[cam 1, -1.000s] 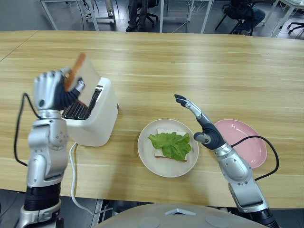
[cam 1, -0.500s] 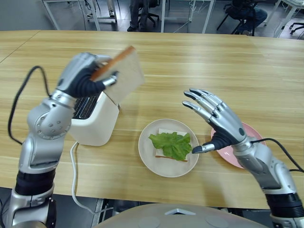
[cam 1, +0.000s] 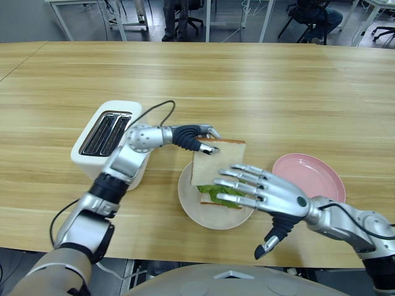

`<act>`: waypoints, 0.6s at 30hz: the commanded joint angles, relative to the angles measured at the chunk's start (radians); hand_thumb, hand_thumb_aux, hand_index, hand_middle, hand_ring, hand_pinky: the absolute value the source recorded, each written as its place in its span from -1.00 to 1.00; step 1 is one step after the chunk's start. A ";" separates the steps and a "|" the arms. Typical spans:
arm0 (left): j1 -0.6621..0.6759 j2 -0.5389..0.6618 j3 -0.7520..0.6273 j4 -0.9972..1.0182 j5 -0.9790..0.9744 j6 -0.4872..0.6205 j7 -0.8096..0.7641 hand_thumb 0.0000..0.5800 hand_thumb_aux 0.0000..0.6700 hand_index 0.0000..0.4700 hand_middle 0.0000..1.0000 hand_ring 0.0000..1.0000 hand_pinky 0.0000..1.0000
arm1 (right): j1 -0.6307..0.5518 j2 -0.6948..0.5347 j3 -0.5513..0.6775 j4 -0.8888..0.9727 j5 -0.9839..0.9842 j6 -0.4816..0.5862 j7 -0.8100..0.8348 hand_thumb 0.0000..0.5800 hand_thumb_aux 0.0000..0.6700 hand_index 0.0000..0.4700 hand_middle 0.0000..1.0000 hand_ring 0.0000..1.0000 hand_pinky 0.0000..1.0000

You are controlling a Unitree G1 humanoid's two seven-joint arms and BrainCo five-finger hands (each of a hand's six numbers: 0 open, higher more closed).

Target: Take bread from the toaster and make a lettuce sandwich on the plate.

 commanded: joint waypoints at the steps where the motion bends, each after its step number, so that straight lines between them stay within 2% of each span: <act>1: -0.038 -0.058 -0.014 0.180 -0.005 -0.054 -0.026 1.00 1.00 0.96 1.00 1.00 1.00 | 0.002 0.002 0.075 0.048 -0.025 0.037 0.089 -1.00 -1.00 -1.00 -1.00 -1.00 -1.00; 8: -0.050 -0.129 0.013 0.397 -0.002 -0.135 -0.011 1.00 1.00 0.96 1.00 1.00 1.00 | -0.009 0.007 0.143 0.093 -0.033 0.112 0.170 -1.00 -1.00 -1.00 -1.00 -1.00 -1.00; 18: -0.014 -0.146 -0.005 0.511 0.040 -0.174 0.012 1.00 1.00 0.96 1.00 1.00 1.00 | 0.001 -0.005 0.147 0.056 0.081 0.164 0.242 -1.00 -1.00 -1.00 -1.00 -1.00 -1.00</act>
